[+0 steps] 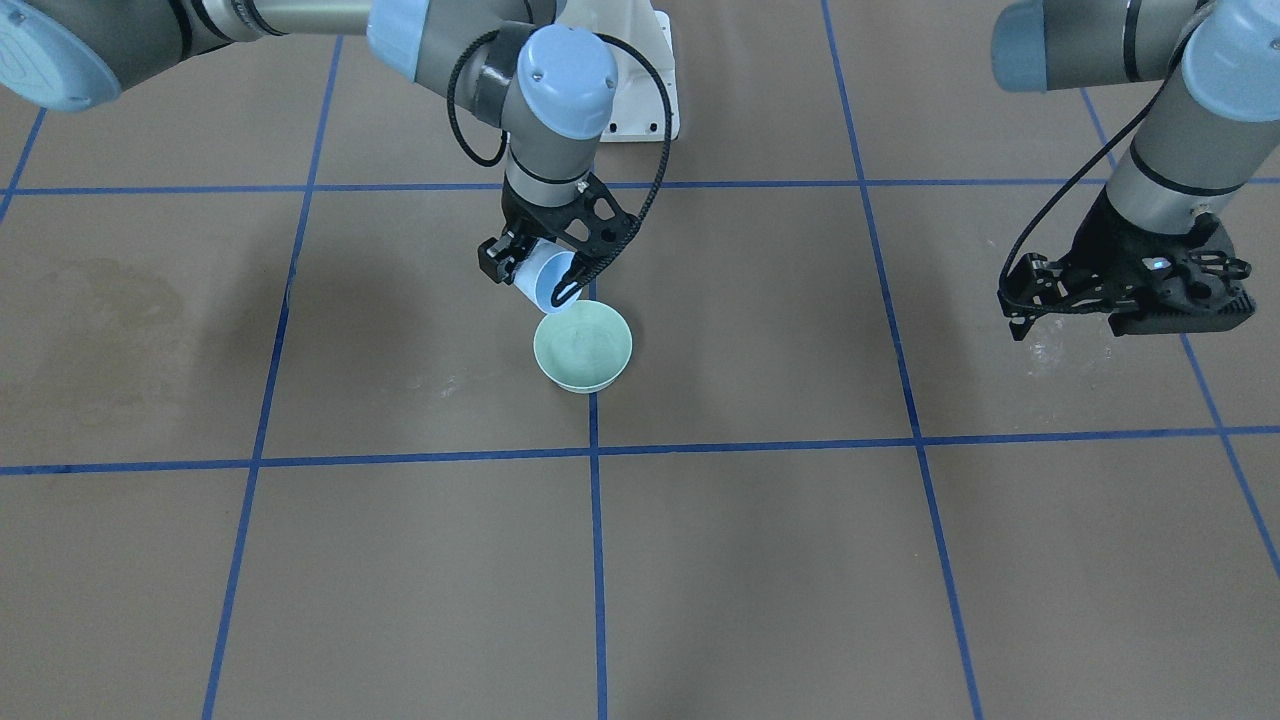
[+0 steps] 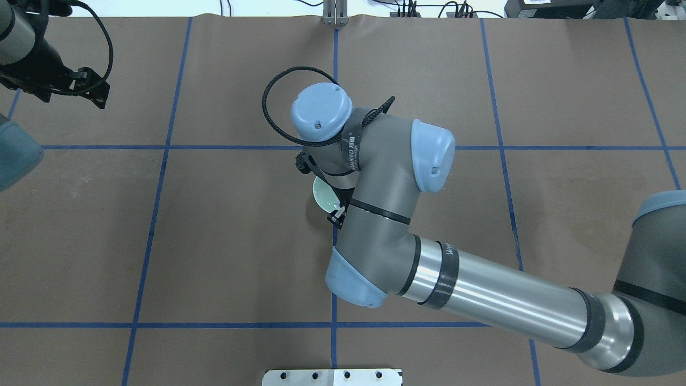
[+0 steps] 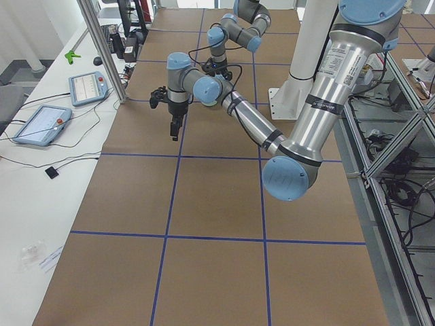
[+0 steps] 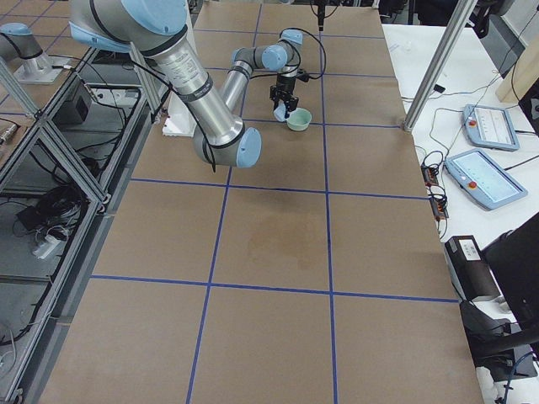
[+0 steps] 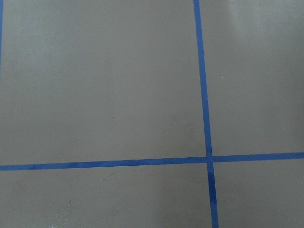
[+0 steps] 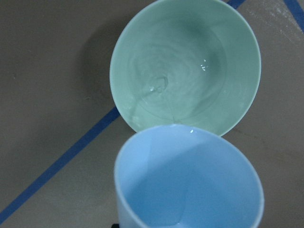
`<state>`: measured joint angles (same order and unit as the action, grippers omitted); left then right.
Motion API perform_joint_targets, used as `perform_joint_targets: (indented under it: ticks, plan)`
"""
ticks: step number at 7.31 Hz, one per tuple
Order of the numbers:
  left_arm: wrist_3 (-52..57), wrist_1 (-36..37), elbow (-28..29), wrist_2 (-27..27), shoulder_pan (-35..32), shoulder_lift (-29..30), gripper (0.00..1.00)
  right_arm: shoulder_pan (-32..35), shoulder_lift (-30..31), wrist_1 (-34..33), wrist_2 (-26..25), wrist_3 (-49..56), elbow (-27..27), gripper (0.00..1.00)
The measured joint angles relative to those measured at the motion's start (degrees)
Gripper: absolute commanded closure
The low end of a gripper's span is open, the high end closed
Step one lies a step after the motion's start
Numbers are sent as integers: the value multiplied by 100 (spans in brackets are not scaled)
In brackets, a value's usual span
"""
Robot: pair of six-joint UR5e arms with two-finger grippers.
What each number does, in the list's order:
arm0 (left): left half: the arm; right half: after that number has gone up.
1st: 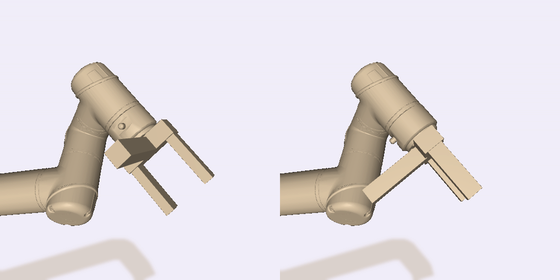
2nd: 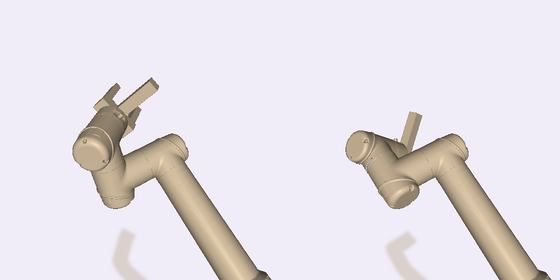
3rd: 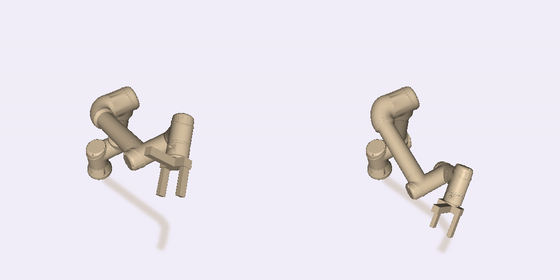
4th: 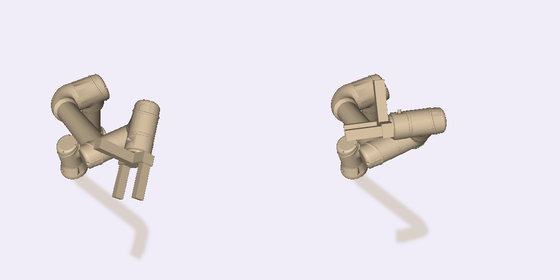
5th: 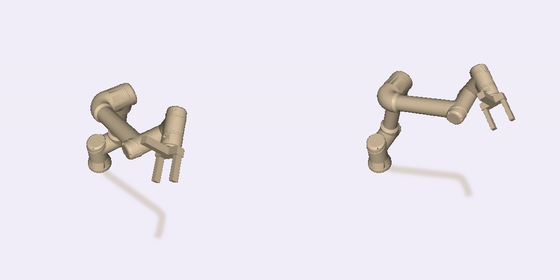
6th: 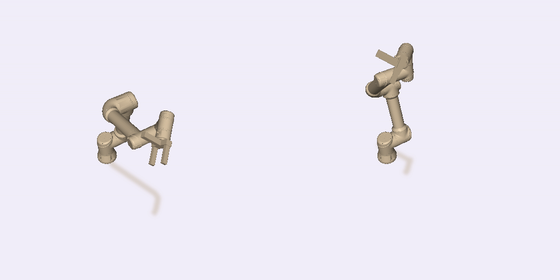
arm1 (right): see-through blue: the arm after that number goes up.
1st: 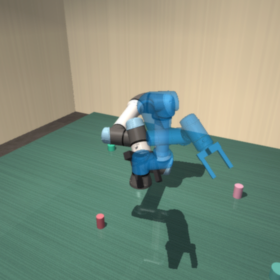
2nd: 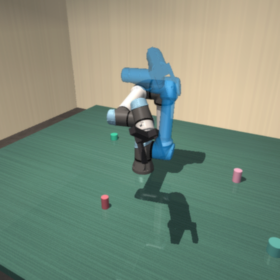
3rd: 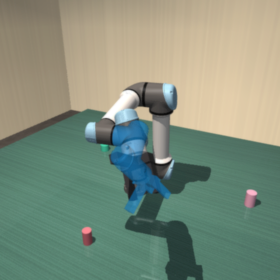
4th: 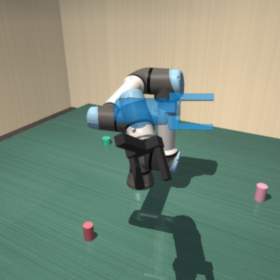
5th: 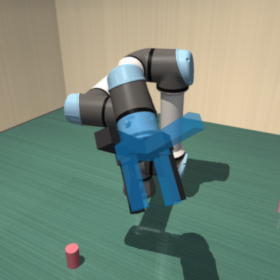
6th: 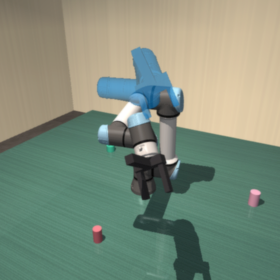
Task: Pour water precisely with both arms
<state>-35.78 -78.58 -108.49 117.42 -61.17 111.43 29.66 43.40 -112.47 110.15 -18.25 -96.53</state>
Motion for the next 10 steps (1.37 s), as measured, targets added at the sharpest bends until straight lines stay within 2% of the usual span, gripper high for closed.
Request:
perform_joint_targets:
  ticks: [3,4,6,7,9,10]
  plan:
    - [-17,0,10,0,15,2,0,282,1209,2482,-170,-1408,-770,100]
    - [-22,0,14,0,23,2,0,347,1558,3203,-563,-1971,-986,100]
    - [-158,-11,23,2,41,4,0,329,2097,4384,-1750,-2796,-1207,100]
    - [-227,-15,20,6,47,7,0,273,2299,4738,-2422,-3062,-1256,100]
    - [-272,-17,8,8,52,10,0,107,2912,4952,-3861,-3513,-1417,100]
    - [-277,-17,5,9,52,10,0,66,3477,5064,-4418,-3666,-1563,100]
